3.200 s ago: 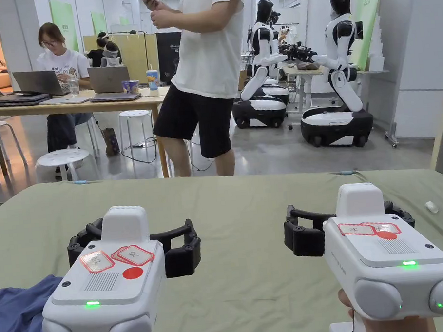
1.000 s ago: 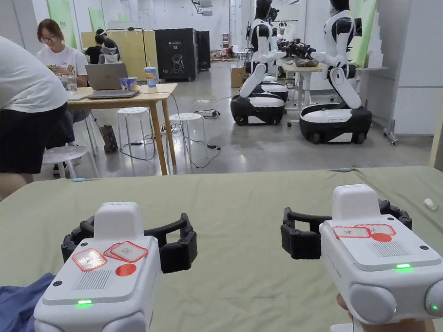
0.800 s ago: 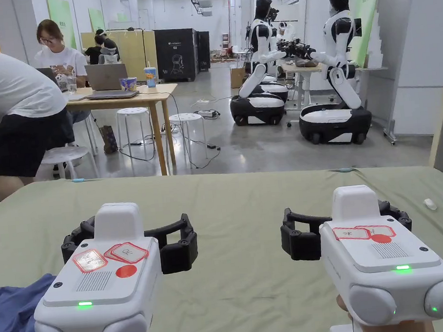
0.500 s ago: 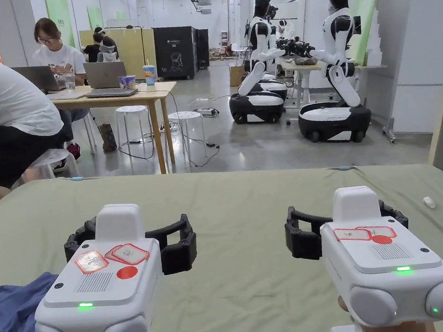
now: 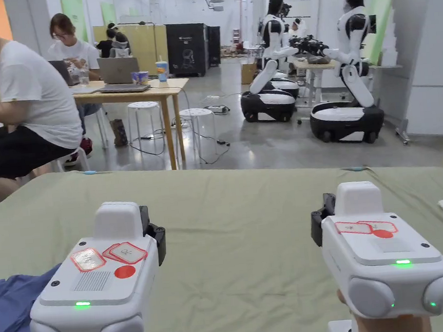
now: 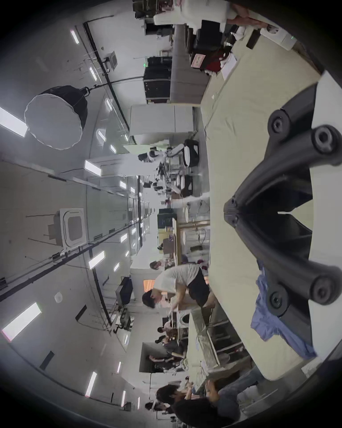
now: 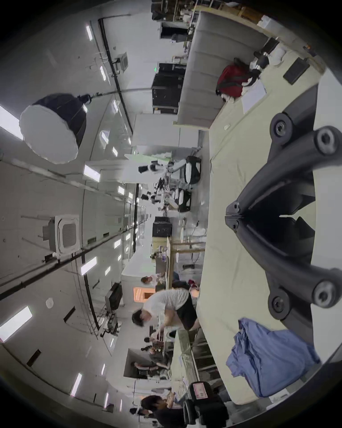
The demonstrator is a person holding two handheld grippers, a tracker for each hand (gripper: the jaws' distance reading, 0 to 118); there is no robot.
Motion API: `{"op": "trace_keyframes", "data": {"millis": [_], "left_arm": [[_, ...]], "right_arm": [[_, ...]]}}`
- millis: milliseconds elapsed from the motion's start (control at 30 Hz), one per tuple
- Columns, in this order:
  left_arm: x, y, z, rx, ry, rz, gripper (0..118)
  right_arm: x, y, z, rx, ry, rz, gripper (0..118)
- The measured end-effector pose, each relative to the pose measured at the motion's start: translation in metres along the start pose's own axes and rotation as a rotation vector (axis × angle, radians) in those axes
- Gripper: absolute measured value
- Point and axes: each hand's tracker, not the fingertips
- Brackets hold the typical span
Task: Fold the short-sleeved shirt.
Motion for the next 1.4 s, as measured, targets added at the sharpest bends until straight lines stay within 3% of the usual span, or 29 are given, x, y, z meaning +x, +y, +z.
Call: {"op": "trace_keyframes", "data": {"millis": [267,467,667,767,867,1133,1267,1300,1333,1367,1400], "left_arm": [[-0.141,-0.011,0.063,-0.087,0.35,-0.009,0],[-0.209,-0.032,0.099,-0.156,0.496,0.046,0],[-0.217,-0.058,0.055,-0.336,0.395,0.033,0],[-0.22,-0.103,-0.02,-0.7,0.171,0.074,0],[-0.221,-0.161,-0.093,-0.856,-0.01,0.195,0],[-0.198,-0.192,-0.222,-0.887,0.016,0.116,0],[-0.194,-0.206,-0.25,-0.881,0.033,0.101,37],[-0.194,-0.21,-0.254,-0.869,0.057,0.092,86],[-0.192,-0.215,-0.258,-0.869,0.07,0.078,112],[-0.192,-0.22,-0.262,-0.867,0.071,0.076,118],[-0.192,-0.225,-0.268,-0.876,0.075,0.072,110]], "right_arm": [[-0.166,0.0,-0.013,-0.009,0.391,0.029,0],[-0.236,-0.012,-0.009,-0.037,0.532,0.073,0],[-0.248,-0.035,-0.042,-0.084,0.535,0.084,0],[-0.246,-0.044,-0.048,-0.102,0.517,0.118,0],[-0.237,-0.059,-0.059,-0.15,0.506,0.127,0],[-0.214,-0.094,-0.101,-0.233,0.432,0.158,0],[-0.205,-0.097,-0.112,-0.254,0.409,0.171,0],[-0.204,-0.099,-0.115,-0.258,0.404,0.175,0],[-0.202,-0.101,-0.118,-0.26,0.4,0.174,0],[-0.201,-0.103,-0.122,-0.266,0.395,0.171,0],[-0.199,-0.105,-0.125,-0.272,0.394,0.167,0]]}}
